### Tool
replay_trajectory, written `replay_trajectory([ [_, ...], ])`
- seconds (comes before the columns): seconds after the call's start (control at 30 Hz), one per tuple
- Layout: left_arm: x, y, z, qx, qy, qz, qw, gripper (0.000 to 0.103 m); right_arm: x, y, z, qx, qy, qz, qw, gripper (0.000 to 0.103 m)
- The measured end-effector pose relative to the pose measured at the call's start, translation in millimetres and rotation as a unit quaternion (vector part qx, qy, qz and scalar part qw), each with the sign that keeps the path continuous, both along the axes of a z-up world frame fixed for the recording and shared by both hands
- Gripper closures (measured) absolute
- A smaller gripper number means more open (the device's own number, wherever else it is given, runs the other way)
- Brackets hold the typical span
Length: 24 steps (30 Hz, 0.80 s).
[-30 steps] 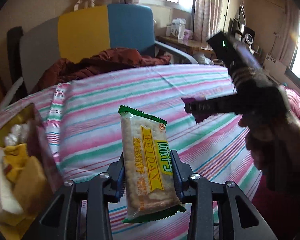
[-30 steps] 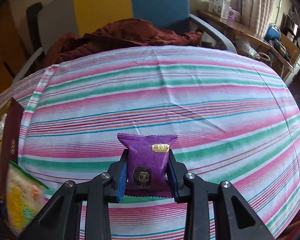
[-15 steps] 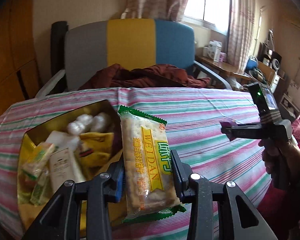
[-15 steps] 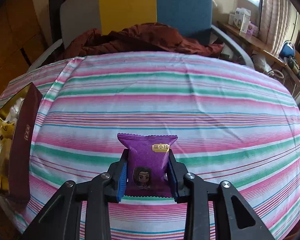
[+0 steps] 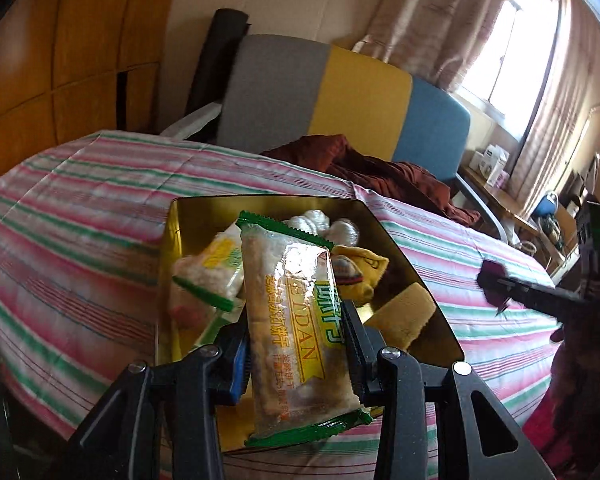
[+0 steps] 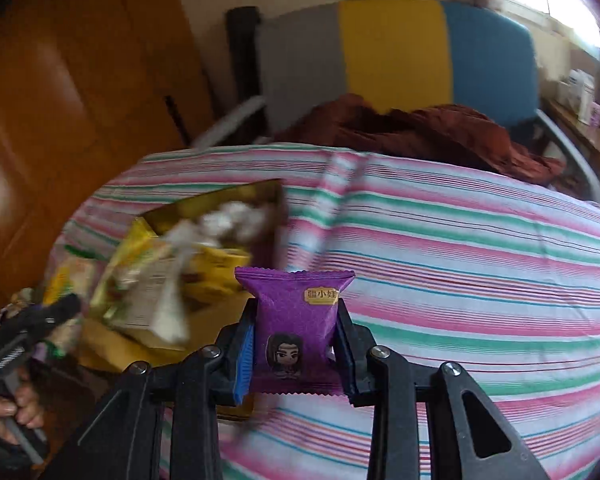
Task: Organize objects
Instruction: 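Carry both packets into the gold tray and open both tools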
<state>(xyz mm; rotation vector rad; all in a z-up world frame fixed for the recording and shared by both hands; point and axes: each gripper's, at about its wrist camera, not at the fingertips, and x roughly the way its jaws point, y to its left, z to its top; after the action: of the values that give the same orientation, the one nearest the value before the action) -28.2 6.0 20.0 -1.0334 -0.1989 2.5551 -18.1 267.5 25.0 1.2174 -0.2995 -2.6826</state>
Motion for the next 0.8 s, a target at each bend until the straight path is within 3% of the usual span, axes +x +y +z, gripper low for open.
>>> replay_trajectory([
  [0.3,-53.9,18.6,17.0,0.067,-0.025,-0.012,0.9974,0.063,-14.1,-73.5,-22.3,-0.009,-0.02,0.054,0.998,0.067],
  [0.43,-81.1,43.3,17.4,0.073,-0.027,-0.018,0.9968,0.063,-17.0,-83.9,-35.5,-0.007,-0.034,0.063,0.997,0.06],
  [0.47,-87.5,47.8,15.0,0.073,-0.029,-0.015,0.9968,0.06,-17.2,-85.2,-39.0,-0.009,-0.038,0.061,0.997,0.057],
  [0.5,-94.0,51.8,11.9,0.074,-0.037,-0.022,0.9963,0.051,-16.5,-84.4,-41.2,-0.013,-0.041,0.061,0.997,0.055],
  [0.57,-103.4,54.5,5.0,0.077,-0.057,-0.014,0.9953,0.049,-12.6,-82.2,-43.5,-0.019,-0.046,0.061,0.997,0.055],
  [0.8,-81.2,38.7,2.7,0.039,-0.039,0.006,0.9985,0.049,-2.8,-76.6,-42.8,-0.026,-0.036,0.053,0.998,0.055],
])
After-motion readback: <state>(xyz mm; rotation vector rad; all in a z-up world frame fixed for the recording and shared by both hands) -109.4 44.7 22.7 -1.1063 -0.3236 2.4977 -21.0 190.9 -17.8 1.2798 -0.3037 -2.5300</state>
